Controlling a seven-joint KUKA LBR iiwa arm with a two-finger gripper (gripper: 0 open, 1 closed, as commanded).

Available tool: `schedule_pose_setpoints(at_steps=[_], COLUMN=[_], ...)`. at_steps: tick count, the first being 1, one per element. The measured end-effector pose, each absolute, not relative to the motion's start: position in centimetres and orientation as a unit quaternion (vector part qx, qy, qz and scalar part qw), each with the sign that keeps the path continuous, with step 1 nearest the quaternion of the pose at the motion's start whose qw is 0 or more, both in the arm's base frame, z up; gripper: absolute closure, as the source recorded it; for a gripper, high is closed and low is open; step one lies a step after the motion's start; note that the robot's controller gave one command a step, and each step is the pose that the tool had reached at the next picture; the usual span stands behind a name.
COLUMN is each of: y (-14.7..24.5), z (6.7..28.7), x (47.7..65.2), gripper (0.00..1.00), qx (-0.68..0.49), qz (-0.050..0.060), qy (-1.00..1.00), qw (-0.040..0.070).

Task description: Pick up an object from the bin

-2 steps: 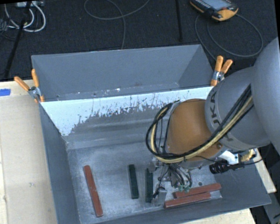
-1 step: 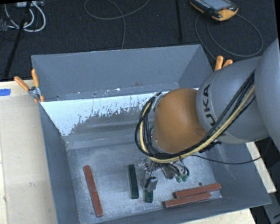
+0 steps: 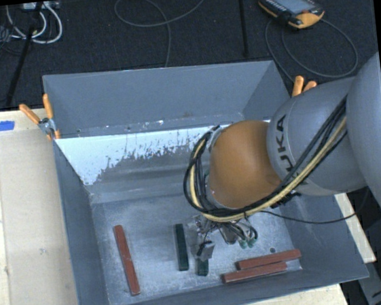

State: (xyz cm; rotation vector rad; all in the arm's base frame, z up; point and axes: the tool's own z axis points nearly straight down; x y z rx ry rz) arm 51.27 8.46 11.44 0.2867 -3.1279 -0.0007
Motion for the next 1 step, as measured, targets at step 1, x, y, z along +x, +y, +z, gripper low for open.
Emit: schedule_pose_setpoints(at_steps=[1], y=[7.44], z=[12.29], x=[51.08], gripper=[1.00], qx=[0.159], qz=[-0.001], qy=[-0.987], qw=[0.002])
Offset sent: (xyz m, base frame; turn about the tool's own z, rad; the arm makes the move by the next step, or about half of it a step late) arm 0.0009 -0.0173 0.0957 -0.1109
